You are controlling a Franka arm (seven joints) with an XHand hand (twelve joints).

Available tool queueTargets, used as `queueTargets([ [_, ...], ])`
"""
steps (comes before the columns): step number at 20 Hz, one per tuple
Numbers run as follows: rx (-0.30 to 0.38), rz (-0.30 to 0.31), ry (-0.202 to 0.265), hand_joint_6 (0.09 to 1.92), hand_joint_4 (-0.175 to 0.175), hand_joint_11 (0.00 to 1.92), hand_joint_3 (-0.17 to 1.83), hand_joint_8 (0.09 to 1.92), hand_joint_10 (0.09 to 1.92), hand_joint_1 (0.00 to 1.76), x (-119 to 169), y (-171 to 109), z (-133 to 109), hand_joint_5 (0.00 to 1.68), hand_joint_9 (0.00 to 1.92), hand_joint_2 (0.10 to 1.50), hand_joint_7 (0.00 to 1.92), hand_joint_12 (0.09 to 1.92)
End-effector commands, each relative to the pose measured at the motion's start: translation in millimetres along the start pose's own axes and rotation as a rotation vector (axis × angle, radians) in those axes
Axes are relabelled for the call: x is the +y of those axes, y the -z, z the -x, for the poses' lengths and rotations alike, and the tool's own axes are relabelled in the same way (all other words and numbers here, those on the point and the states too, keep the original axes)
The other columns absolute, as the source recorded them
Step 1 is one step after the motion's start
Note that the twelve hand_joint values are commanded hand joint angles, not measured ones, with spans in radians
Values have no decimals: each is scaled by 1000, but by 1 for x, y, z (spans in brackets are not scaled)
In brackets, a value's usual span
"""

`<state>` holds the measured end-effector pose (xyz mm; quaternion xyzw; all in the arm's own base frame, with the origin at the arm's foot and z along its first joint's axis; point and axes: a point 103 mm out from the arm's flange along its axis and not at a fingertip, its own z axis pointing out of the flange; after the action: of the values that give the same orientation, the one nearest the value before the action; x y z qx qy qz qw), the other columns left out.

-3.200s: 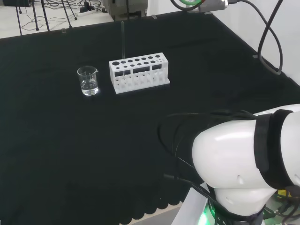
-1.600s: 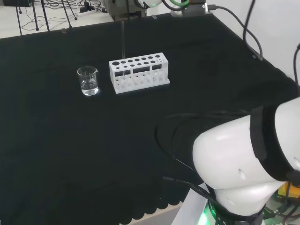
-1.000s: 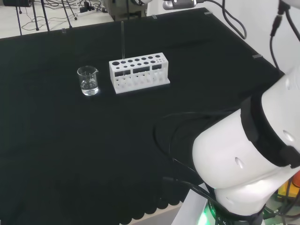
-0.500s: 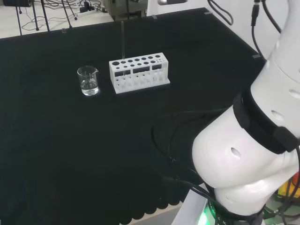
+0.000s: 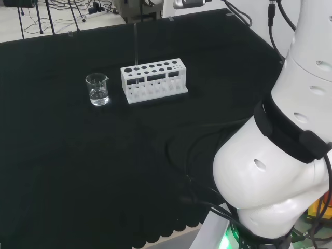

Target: Take the glass rod from the white test tube rack.

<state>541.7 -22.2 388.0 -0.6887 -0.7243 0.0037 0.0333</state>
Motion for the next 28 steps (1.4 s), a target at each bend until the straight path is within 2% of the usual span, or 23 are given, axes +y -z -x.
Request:
queueTargets([
  [1,44,-3,51,87,-155,0,544,870,891,665,34,-28,-11,125,21,804,24,1036],
  [15,38,-26,82,87,-158,0,533,875,891,647,65,-66,-19,146,52,824,49,1067],
  [24,52,-33,105,87,-163,0,521,887,885,637,79,-96,-23,186,121,842,138,1123],
  [28,53,-31,107,87,-166,0,515,891,882,632,81,-102,-22,202,192,850,189,1163],
])
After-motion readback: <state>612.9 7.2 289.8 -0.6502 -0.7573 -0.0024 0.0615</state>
